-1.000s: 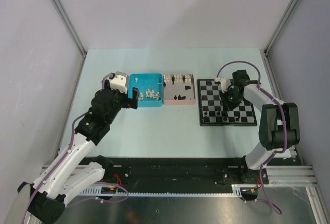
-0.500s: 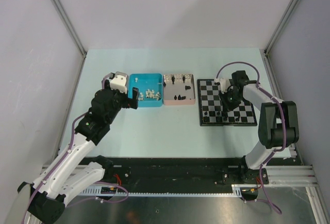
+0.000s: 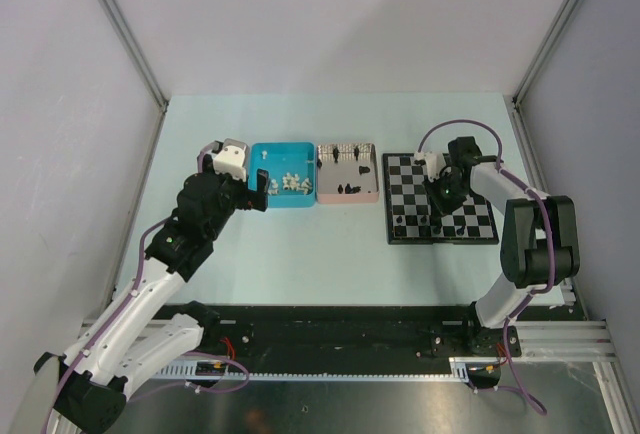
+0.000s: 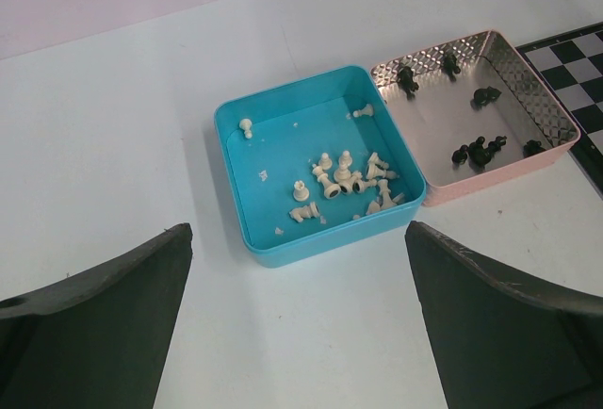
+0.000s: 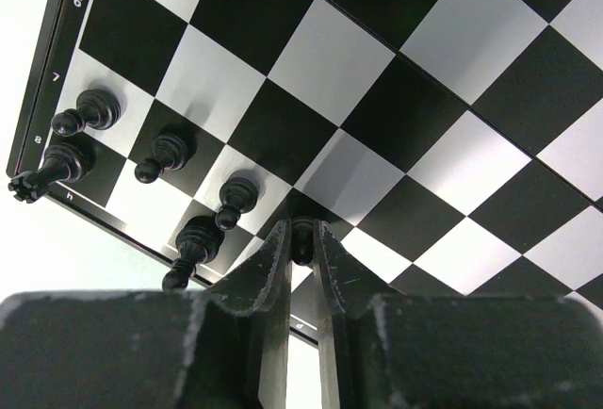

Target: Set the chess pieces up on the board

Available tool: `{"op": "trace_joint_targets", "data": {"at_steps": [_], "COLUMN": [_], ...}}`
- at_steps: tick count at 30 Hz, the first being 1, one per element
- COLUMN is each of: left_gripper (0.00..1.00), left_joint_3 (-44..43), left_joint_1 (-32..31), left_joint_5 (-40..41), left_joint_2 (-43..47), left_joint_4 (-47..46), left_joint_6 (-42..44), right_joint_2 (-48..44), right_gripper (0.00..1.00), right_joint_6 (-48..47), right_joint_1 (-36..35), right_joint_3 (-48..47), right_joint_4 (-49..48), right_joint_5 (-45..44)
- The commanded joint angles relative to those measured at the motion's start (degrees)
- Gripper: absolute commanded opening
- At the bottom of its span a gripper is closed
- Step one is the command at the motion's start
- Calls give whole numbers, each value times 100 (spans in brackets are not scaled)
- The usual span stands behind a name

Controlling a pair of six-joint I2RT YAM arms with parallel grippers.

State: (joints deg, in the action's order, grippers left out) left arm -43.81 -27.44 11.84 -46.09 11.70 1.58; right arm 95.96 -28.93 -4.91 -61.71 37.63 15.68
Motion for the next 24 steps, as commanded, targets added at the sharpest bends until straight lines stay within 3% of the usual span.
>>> {"op": "trace_joint_targets", "data": {"at_steps": [1,10,24], "left_gripper": [100,100,100], "left_joint_3": [4,4,13], "left_joint_1": [37,28,28], "left_joint_5": [-41,-41,-41], "left_joint_2": [47,47,30], "left_joint_4": [-151,-151,-151], "left_joint_6": [211,211,211], "right_joint_2": [-25,-201,-1035], "right_gripper": [19,24,46], "right_joint_6": [36,45,-60], "right_joint_1": [-37,-10,174], "right_joint_3": [-7,-7,-16], "right_joint_4": [-1,-10,-45], "right_joint_5": [-4,66,540]}}
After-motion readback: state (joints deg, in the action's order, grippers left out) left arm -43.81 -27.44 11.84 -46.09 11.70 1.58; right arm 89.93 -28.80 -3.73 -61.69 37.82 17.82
